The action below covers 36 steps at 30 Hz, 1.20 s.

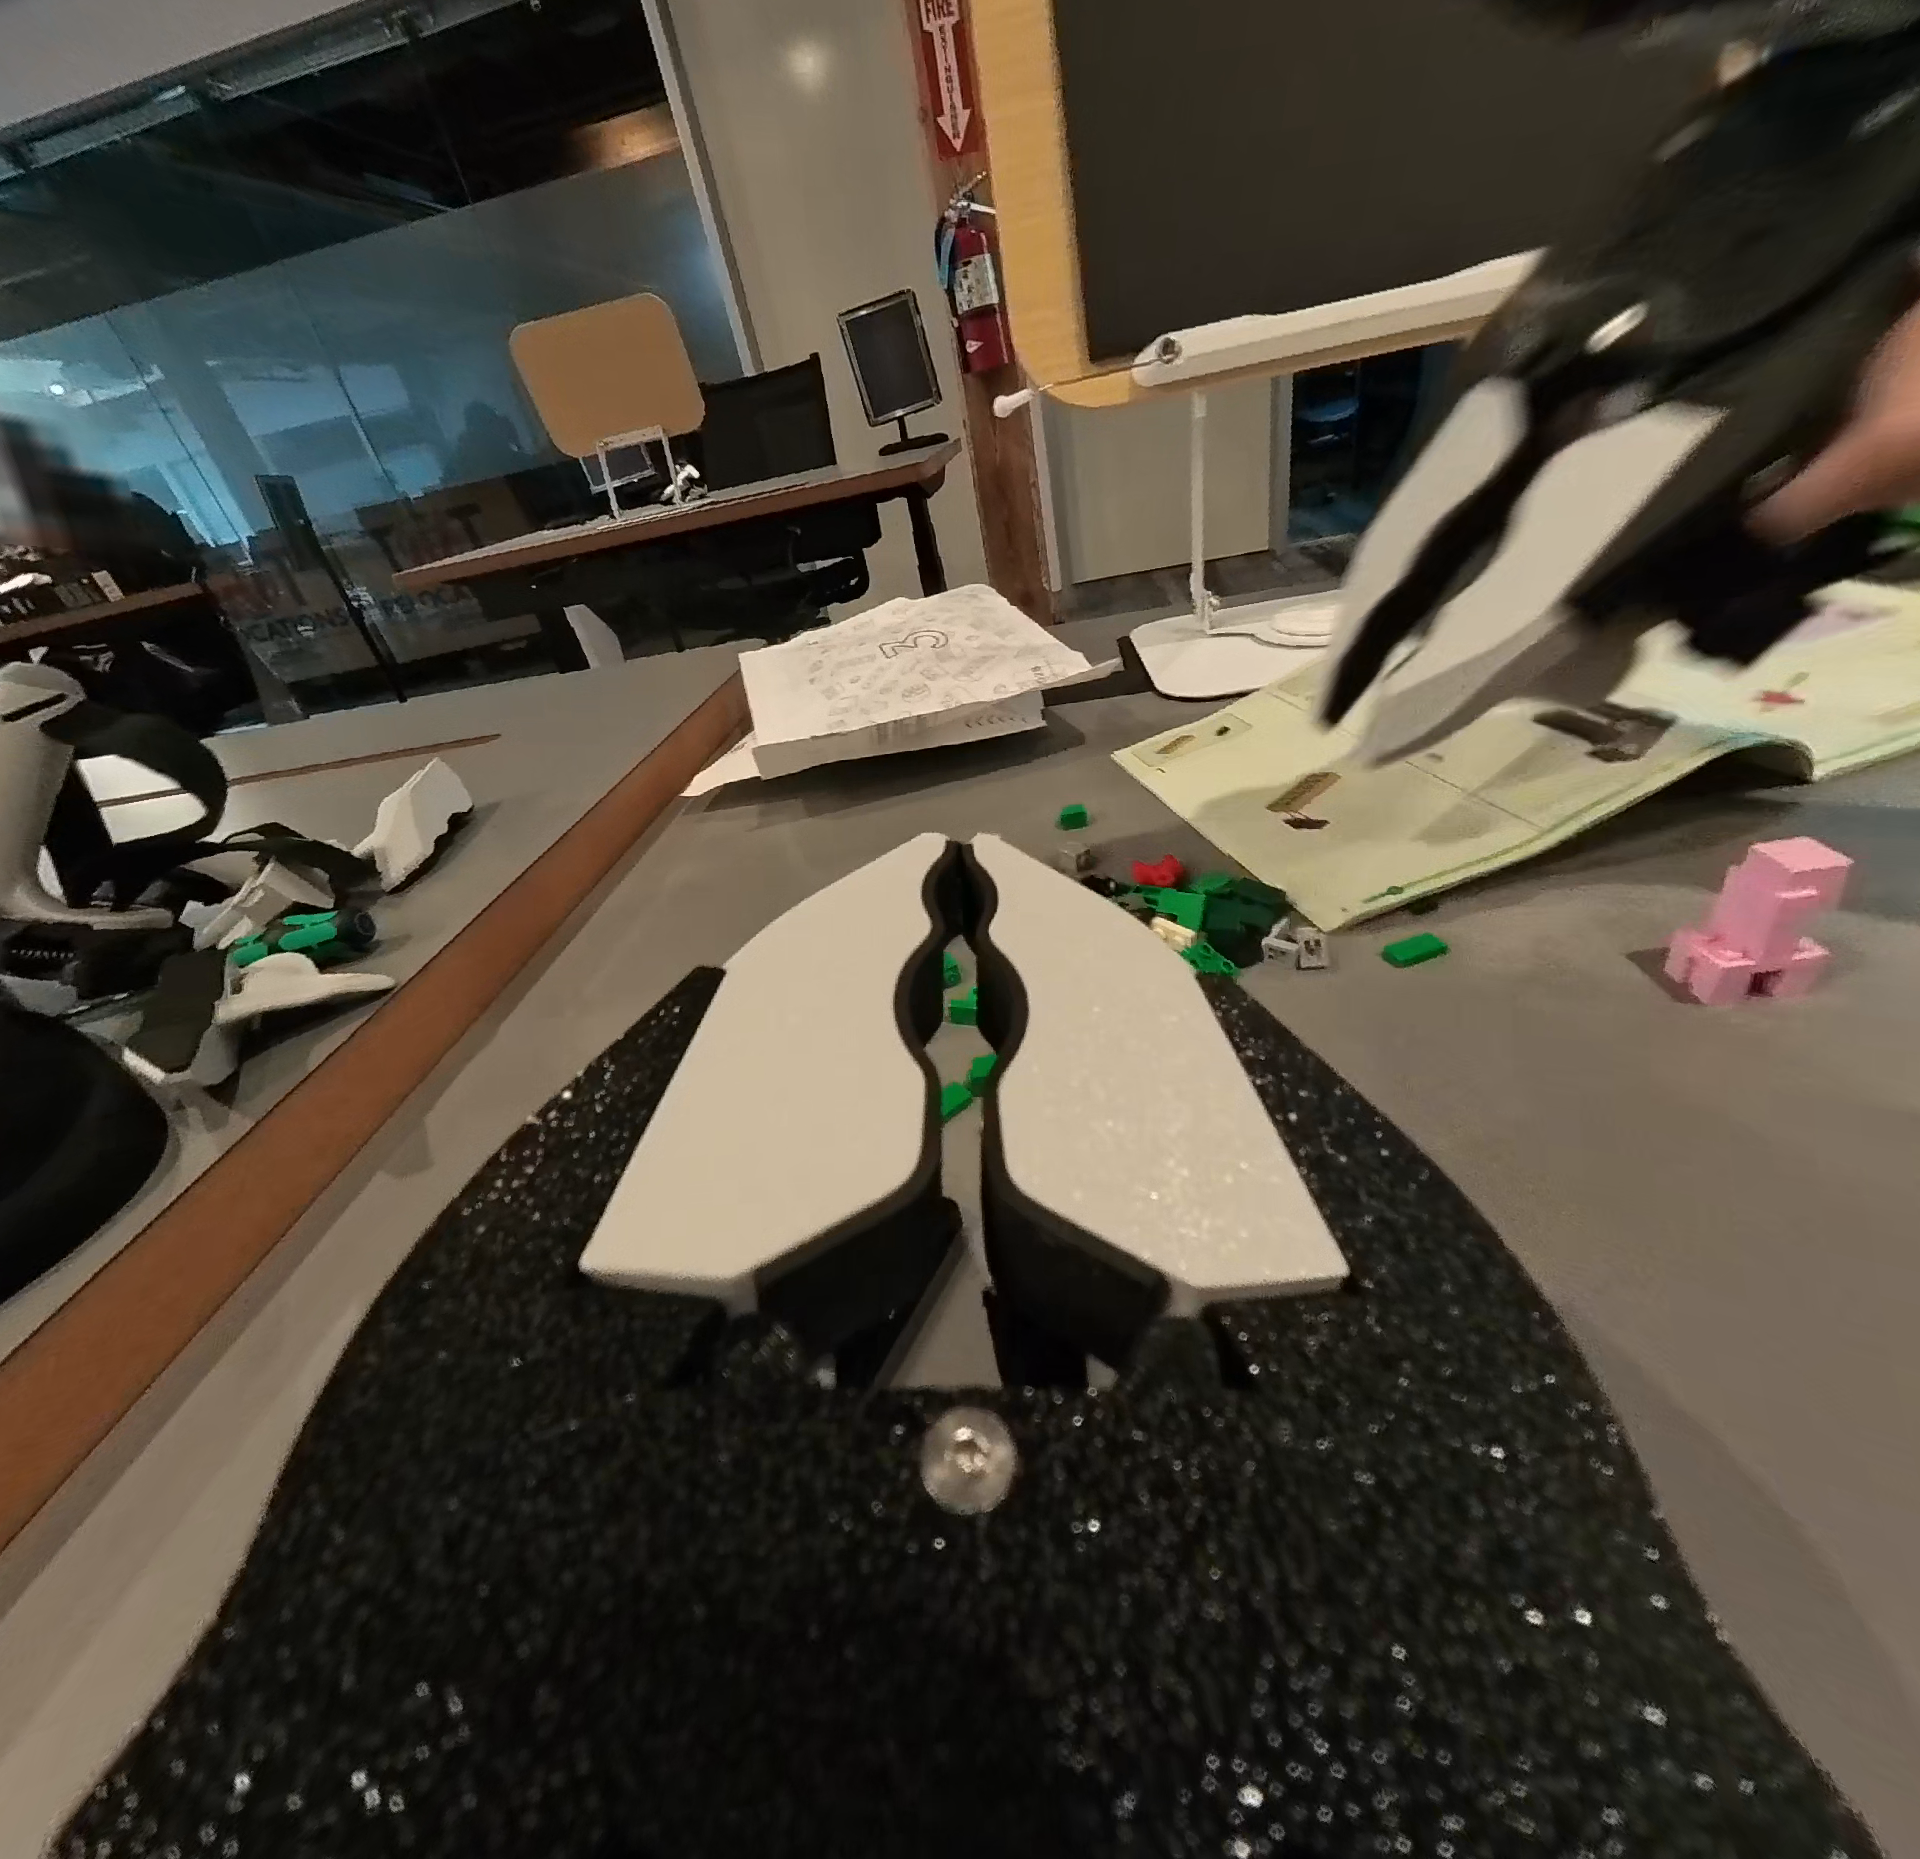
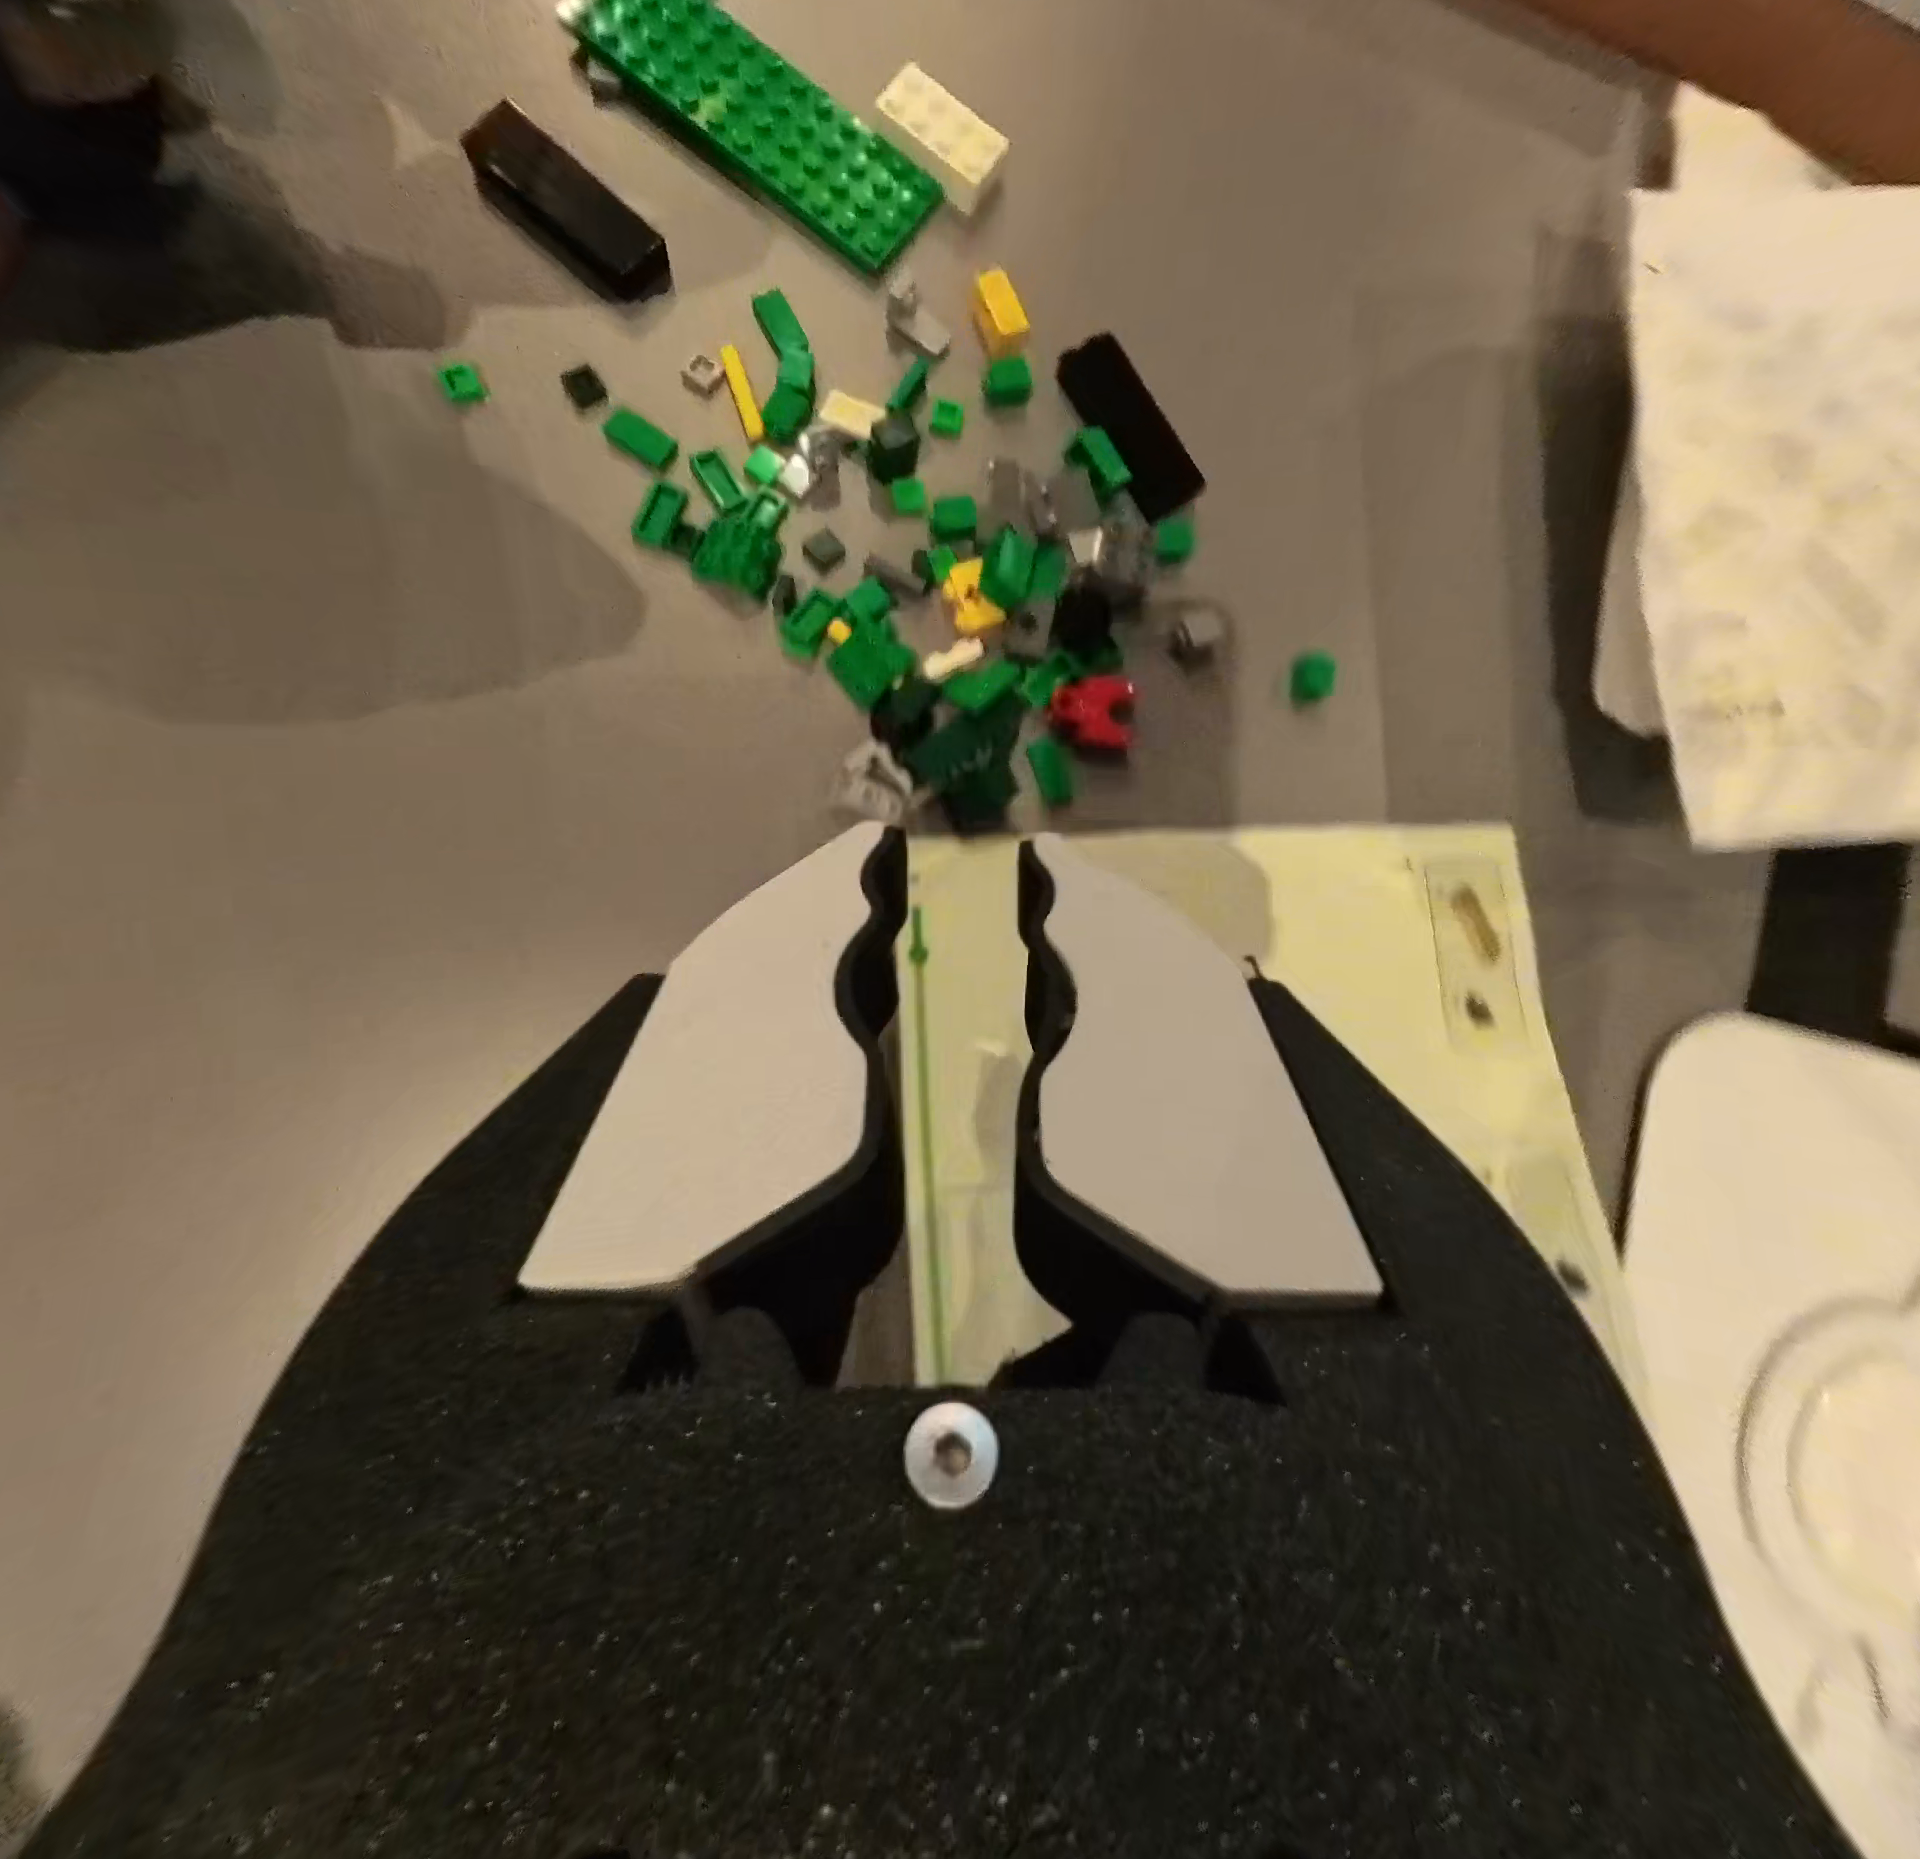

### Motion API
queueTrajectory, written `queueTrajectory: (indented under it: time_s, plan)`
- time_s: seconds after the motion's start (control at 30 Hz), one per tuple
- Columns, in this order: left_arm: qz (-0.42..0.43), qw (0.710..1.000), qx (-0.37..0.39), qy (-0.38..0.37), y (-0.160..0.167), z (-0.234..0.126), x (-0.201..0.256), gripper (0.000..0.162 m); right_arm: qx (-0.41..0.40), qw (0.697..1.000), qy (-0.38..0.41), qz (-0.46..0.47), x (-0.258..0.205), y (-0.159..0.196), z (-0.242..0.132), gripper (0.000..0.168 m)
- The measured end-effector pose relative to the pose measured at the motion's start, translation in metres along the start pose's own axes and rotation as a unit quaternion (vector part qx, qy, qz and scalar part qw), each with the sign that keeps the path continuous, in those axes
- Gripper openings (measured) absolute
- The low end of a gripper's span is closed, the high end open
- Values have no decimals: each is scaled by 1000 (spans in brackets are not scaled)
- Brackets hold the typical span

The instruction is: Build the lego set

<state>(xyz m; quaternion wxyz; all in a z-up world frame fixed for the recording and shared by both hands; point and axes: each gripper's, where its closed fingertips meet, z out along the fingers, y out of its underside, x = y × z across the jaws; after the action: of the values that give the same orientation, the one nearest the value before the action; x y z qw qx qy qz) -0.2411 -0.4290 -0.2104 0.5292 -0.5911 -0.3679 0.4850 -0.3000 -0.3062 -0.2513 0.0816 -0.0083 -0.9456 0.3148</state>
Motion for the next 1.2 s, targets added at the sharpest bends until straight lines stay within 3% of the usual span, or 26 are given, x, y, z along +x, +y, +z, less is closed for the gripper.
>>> queueTrajectory:
  time_s: [0.23, 0.43, 0.67, 1.07, 1.2]
  plan:
    - [-4, 998, -8, -64, 1, -7, -23, 0, -44, 997, -18, -53, 15, -12, 43, 12]
    - [-22, 998, -6, -54, 2, -5, -22, 0, -41, 996, -14, -74, 26, -26, 65, 5]
    - [-14, 999, -12, -46, 4, -3, -18, 0, -74, 990, -21, -116, 23, -43, 88, 11]
    - [-19, 999, -11, -42, 4, -2, -18, 0, -139, 981, -35, -127, 28, -39, 103, 16]
    - [-18, 999, -11, -39, 3, -2, -17, 0, -154, 978, -30, -138, 32, -35, 106, 10]
